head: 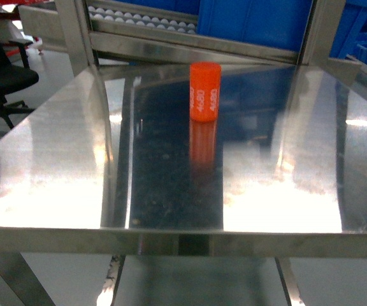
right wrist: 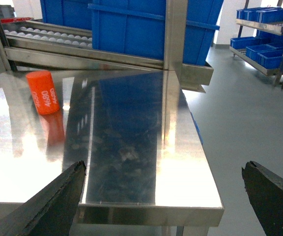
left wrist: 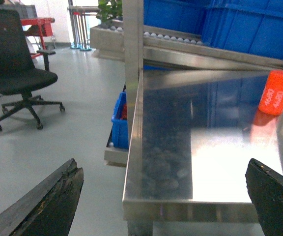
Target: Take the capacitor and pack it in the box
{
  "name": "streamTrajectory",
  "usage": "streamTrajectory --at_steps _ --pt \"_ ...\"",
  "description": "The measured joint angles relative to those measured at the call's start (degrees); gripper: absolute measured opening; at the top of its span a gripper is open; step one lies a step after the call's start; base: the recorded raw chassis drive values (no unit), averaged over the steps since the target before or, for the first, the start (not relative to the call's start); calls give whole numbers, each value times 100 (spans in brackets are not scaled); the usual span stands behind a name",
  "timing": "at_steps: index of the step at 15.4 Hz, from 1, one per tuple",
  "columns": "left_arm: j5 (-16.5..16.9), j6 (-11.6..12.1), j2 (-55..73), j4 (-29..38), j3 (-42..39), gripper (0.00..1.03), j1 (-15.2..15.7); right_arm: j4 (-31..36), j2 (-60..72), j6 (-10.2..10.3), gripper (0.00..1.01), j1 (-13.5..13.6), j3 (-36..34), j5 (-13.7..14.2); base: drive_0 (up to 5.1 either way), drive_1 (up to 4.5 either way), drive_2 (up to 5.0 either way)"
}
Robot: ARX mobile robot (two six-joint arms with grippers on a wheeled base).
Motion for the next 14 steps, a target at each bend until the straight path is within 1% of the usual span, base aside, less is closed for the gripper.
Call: streamTrajectory --at_steps 14 --pt "11 2 0 -2 0 98 0 -4 0 2 98 0 0 0 0 0 0"
